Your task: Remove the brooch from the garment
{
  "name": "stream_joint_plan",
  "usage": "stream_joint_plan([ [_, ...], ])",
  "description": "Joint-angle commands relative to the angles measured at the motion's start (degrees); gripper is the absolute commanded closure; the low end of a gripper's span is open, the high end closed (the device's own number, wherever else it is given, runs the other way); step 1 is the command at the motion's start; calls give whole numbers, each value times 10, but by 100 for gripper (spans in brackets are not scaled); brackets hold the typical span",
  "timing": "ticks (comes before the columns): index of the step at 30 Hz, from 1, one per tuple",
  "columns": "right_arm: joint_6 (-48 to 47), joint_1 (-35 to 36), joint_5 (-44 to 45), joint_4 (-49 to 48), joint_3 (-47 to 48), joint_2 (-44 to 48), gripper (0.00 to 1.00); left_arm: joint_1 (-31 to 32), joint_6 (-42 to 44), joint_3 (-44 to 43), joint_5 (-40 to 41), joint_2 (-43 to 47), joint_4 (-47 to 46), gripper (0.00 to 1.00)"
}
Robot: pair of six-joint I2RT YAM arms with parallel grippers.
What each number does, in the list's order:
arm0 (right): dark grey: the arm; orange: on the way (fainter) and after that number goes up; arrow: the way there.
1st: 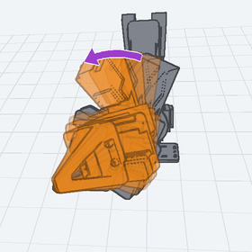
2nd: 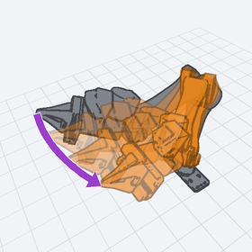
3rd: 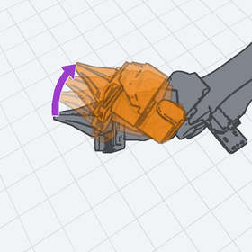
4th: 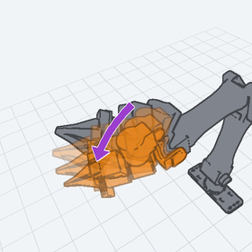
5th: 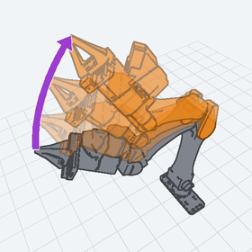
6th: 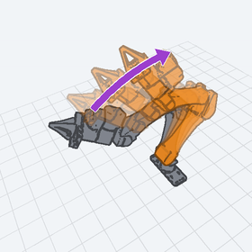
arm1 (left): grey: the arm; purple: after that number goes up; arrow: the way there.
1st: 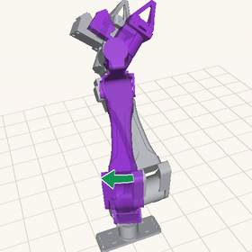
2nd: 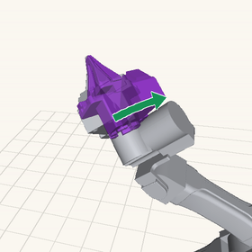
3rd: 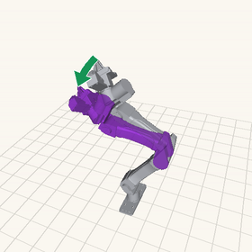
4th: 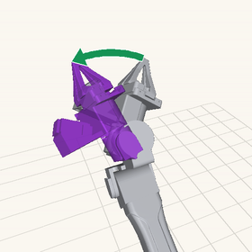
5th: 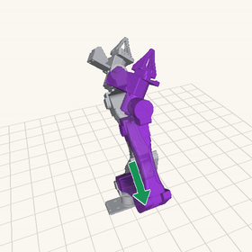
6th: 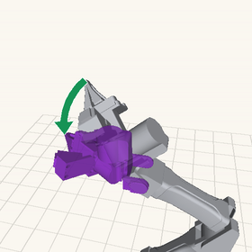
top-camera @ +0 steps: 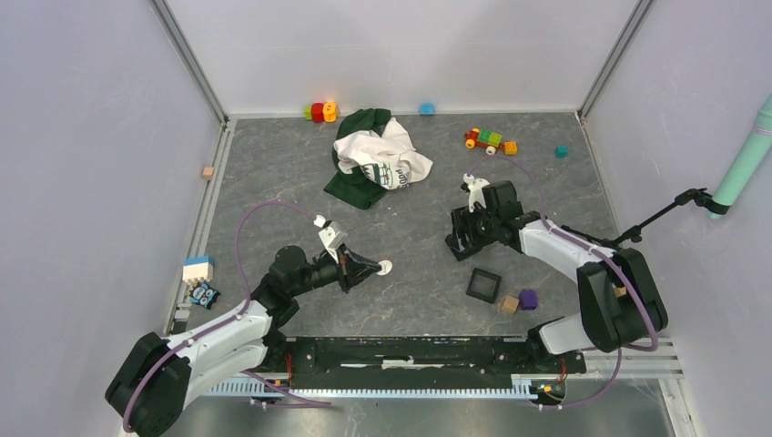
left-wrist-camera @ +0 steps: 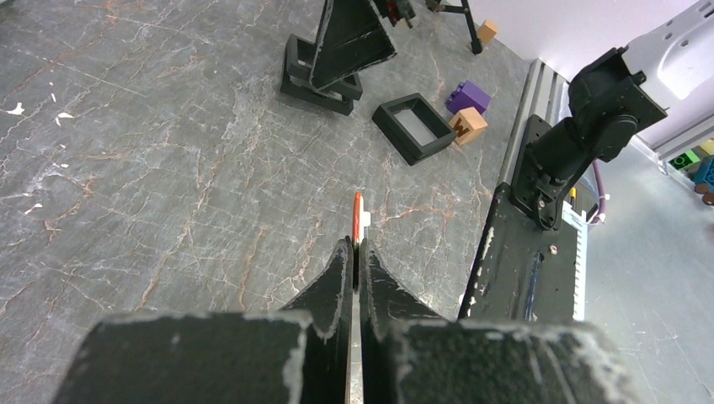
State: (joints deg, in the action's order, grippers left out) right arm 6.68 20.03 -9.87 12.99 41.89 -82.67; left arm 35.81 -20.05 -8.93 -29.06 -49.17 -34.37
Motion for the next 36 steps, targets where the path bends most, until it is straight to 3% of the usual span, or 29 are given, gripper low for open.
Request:
stream_joint_plan([
  [1,69,13,-129,-51,-10,46,36,2,31,-6,3,-7,-19,98],
  [6,149,30,-198,-113,-55,66,37,4,74,-7,34,2,-11,98],
  [10,167,54,-207,-103,-57,61,37,14,113,-17,72,4,-7,98],
  [15,193,68,-239,-126,-72,76,37,27,111,-43,58,-42,-11,98],
  [27,221,84,-265,-171,-80,81,38,38,3,-80,17,-136,-129,98],
  [36,237,85,-284,-189,-83,90,38,39,-43,-102,8,-212,-146,98],
])
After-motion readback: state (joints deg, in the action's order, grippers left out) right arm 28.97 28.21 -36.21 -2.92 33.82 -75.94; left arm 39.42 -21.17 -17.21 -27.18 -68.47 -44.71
